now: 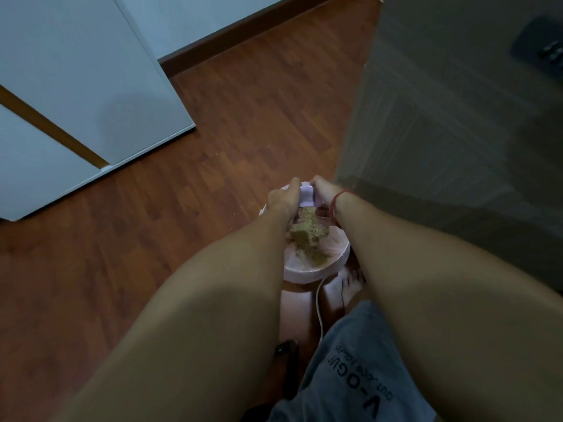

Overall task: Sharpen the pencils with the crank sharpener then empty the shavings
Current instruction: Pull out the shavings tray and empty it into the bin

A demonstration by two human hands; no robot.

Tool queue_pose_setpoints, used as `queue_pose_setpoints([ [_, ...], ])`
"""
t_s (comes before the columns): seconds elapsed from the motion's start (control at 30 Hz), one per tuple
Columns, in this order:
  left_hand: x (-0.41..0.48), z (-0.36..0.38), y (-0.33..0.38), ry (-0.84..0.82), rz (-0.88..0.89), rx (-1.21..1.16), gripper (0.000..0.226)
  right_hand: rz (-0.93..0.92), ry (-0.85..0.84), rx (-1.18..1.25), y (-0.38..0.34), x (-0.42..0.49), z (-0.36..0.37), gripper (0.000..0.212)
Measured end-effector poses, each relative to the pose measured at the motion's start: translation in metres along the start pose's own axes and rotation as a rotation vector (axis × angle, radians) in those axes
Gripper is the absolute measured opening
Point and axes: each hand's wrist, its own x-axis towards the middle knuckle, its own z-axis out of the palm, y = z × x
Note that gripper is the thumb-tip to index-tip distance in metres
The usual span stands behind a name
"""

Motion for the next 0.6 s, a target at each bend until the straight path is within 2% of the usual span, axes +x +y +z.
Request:
queue_pose_setpoints([
  [0.07,0.003,0.000,0.000,0.052,0.000,-0.021,0.065,0.012,-0.038,-0.010,0.000,-0.003,0.000,0.021],
  [0.2,-0.002,0.000,0.002,-0.028,-0.014,-0.015,0.053,0.017,-0.001,0.010,0.000,-0.006,-0.003,0.017],
  [0.3,0.003,-0.001,0.001,0.013,-0.014,-0.028,0.062,0.043,-0.056,-0.014,0.000,-0.008,-0.003,0.023],
  [0.4,0.000,0.000,0.000,-0.031,-0.003,-0.018,0.052,0.033,-0.033,-0.030,-0.001,-0.008,-0.004,0.026],
  [0.53,0.003,0.000,-0.002,0.061,0.017,-0.045,0.068,0.040,-0.099,-0.048,-0.003,-0.013,-0.005,0.039],
  [0.6,0.000,0.000,-0.001,-0.005,0.016,-0.008,0.059,0.030,-0.074,-0.035,-0.004,-0.014,-0.004,0.034],
])
